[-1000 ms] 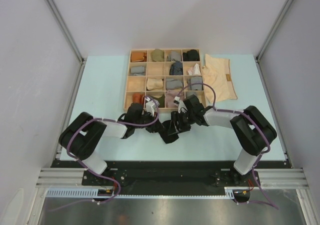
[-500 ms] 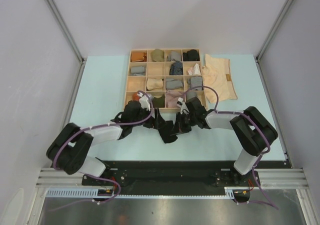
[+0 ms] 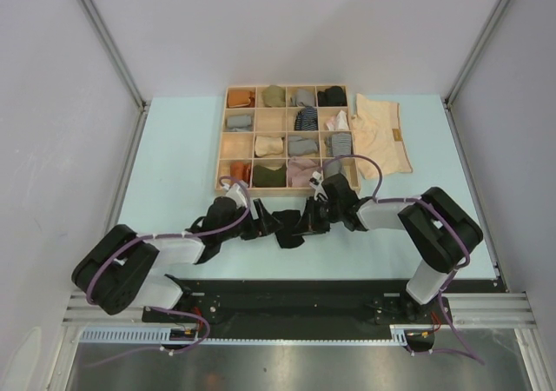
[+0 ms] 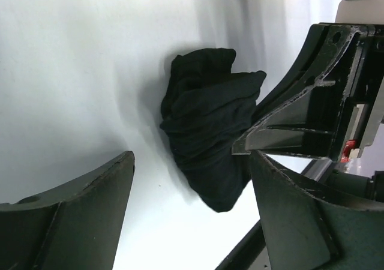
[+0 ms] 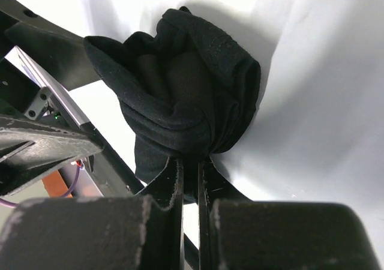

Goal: Roll the underwear
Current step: Roll the underwear to the center of the board, then pick up the underwear from the center of the board.

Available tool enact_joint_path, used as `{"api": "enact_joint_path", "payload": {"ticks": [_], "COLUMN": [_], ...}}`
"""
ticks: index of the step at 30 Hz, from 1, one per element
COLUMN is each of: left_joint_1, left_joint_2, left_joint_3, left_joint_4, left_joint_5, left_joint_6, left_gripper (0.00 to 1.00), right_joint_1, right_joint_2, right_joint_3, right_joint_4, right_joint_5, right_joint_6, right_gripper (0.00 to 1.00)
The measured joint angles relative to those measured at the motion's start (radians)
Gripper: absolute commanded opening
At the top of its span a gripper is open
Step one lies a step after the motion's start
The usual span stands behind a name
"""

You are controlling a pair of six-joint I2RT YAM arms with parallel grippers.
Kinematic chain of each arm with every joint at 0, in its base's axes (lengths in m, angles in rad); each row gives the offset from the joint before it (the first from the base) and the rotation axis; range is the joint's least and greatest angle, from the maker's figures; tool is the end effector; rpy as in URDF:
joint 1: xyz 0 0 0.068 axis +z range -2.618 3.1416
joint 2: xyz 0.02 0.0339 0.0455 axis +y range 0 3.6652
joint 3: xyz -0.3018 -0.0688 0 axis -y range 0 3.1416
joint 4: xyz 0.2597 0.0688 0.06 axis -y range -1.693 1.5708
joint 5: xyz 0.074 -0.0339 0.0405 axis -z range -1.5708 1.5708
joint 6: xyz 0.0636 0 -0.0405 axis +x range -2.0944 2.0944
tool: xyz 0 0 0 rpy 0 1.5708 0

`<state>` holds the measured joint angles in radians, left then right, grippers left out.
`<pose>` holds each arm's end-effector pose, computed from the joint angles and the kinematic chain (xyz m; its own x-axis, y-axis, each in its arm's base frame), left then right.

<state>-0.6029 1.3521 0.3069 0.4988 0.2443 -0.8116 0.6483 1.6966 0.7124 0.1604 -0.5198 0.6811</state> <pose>0.1994 -0.1559 0.1431 -0.8172 -0.2919 -0.4969 0.1854 0.6832 -0.7063 0.2514 0.2301 0.1350 -0.9537 -0.0369 -0.2984 -0.2479 0.6581 0.7109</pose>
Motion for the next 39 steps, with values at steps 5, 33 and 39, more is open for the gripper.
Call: {"api": "enact_joint_path", "payload": {"ticks": [5, 33, 39], "left_joint_1": [-0.024, -0.047, 0.161], "left_joint_2": [0.039, 0.09, -0.073], "left_joint_3": [-0.018, 0.285, 0.571], "left_joint_4": [0.079, -0.184, -0.452], "left_joint_5": [-0.007, -0.047, -0.069], "left_joint_6": [-0.061, 0.166, 0.346], "left_gripper": [0.71, 0.0, 0.0], "right_joint_1": [0.024, 0.013, -0.112], "right_joint_2": [0.0, -0.189, -0.442], "right_joint_3": [-0.004, -0.017, -0.017], "right_joint_4": [0.025, -0.073, -0.189], "right_joint_5": [0.019, 0.064, 0.07], "right_joint_6": [0.026, -0.018, -0.107], "right_gripper": [0.0, 0.86, 0.87]}}
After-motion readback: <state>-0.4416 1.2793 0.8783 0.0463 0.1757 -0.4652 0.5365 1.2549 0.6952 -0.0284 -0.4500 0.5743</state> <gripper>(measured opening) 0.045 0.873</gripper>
